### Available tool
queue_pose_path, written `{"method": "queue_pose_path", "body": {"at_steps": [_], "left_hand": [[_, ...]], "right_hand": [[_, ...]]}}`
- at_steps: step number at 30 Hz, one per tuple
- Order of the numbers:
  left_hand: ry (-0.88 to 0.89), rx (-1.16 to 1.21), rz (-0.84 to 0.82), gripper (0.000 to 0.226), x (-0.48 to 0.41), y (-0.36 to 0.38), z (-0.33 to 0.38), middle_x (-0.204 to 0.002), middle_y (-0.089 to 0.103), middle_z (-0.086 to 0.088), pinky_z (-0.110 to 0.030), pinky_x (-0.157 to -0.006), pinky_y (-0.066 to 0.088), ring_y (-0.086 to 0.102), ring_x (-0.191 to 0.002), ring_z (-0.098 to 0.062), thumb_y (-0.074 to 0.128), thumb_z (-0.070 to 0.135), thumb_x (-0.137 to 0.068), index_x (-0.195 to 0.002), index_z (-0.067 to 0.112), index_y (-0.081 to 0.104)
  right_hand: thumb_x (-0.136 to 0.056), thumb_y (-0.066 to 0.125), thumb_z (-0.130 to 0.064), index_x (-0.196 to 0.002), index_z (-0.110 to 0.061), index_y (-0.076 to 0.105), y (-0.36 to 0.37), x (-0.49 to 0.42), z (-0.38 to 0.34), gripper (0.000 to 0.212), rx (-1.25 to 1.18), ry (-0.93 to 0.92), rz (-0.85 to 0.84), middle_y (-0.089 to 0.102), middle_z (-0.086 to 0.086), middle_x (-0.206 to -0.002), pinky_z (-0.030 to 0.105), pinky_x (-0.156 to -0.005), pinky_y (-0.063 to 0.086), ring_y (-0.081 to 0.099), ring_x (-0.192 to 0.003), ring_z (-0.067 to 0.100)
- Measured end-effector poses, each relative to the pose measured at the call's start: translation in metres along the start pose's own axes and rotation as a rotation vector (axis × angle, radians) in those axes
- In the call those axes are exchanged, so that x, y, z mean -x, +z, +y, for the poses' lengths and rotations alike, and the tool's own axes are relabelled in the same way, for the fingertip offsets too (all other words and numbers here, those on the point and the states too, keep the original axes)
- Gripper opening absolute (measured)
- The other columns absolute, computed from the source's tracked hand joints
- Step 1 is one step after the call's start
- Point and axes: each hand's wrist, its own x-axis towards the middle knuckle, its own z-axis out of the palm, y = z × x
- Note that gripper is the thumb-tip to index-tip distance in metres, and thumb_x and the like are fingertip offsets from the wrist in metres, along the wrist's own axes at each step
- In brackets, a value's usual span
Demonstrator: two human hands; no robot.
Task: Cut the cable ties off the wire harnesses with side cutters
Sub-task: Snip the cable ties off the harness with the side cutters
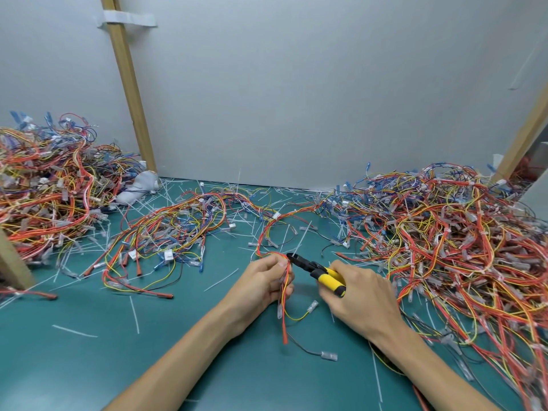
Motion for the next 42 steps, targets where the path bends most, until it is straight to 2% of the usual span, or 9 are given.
{"method": "queue_pose_path", "body": {"at_steps": [3,10,14,22,28,34,39,42], "left_hand": [[0.003,-0.004,-0.008,0.023,0.0006,0.0004,0.0004,-0.064,0.049,0.002,-0.020,-0.058,0.045,0.051,-0.057,-0.015,0.039,0.009,-0.103,-0.081,0.009,0.045],[0.010,-0.005,-0.022,0.022,0.0004,-0.0009,-0.0008,-0.065,0.050,0.002,-0.020,-0.057,0.045,0.051,-0.057,-0.015,0.039,0.010,-0.103,-0.081,0.009,0.045],[0.013,-0.012,-0.026,0.022,0.0000,-0.0015,-0.0020,-0.064,0.049,0.002,-0.022,-0.051,0.044,0.051,-0.057,-0.015,0.039,0.012,-0.103,-0.082,0.010,0.045],[0.012,-0.012,-0.029,0.022,-0.0010,-0.0026,-0.0027,-0.067,0.049,0.001,-0.021,-0.056,0.045,0.051,-0.058,-0.015,0.040,0.013,-0.103,-0.082,0.010,0.046],[0.013,-0.012,-0.023,0.021,-0.0009,-0.0031,-0.0032,-0.067,0.050,0.002,-0.020,-0.056,0.045,0.052,-0.058,-0.015,0.040,0.012,-0.103,-0.082,0.010,0.046],[0.021,-0.021,-0.016,0.022,-0.0002,-0.0017,-0.0026,-0.067,0.050,0.002,-0.020,-0.056,0.045,0.052,-0.058,-0.014,0.041,0.012,-0.103,-0.081,0.011,0.046],[0.018,-0.010,-0.004,0.025,0.0002,-0.0005,-0.0011,-0.067,0.051,0.003,-0.019,-0.058,0.045,0.051,-0.058,-0.014,0.041,0.012,-0.103,-0.079,0.012,0.047],[0.018,-0.013,0.003,0.025,-0.0005,0.0004,-0.0010,-0.066,0.051,0.004,-0.018,-0.058,0.045,0.051,-0.057,-0.014,0.041,0.012,-0.103,-0.078,0.012,0.047]], "right_hand": [[-0.084,0.057,-0.049,-0.073,-0.025,0.036,-0.0001,-0.0012,0.0019,0.034,0.007,0.018,-0.037,0.040,-0.008,-0.058,0.033,-0.054,0.030,0.052,-0.065,0.027],[-0.085,0.057,-0.046,-0.076,-0.024,0.039,-0.0032,-0.0020,0.0007,0.030,0.002,0.023,-0.068,0.044,-0.007,-0.060,0.033,-0.055,0.032,0.054,-0.068,0.027],[-0.084,0.059,-0.045,-0.078,-0.026,0.040,-0.0048,-0.0018,-0.0019,0.027,0.006,0.037,-0.066,0.046,-0.006,-0.062,0.034,-0.054,0.027,0.058,-0.073,0.030],[-0.083,0.061,-0.042,-0.076,-0.026,0.039,-0.0037,-0.0014,-0.0015,0.028,0.014,0.019,-0.038,0.039,-0.007,-0.059,0.033,-0.052,0.027,0.055,-0.068,0.029],[-0.083,0.063,-0.040,-0.075,-0.026,0.039,-0.0036,-0.0011,-0.0023,0.029,0.023,0.008,-0.011,0.039,-0.008,-0.057,0.032,-0.049,0.023,0.042,-0.060,0.024],[-0.083,0.064,-0.039,-0.074,-0.025,0.040,-0.0069,-0.0010,-0.0040,0.030,0.034,0.003,0.002,0.041,-0.007,-0.058,0.032,-0.050,0.029,0.042,-0.059,0.024],[-0.083,0.063,-0.039,-0.072,-0.025,0.036,-0.0068,0.0004,-0.0055,0.033,0.011,0.015,-0.009,0.033,-0.008,-0.053,0.032,-0.049,0.025,0.042,-0.058,0.025],[-0.082,0.063,-0.037,-0.069,-0.027,0.031,-0.0051,0.0008,-0.0066,0.036,-0.052,0.043,-0.025,0.035,-0.007,-0.052,0.033,-0.048,0.026,0.041,-0.058,0.026]]}}
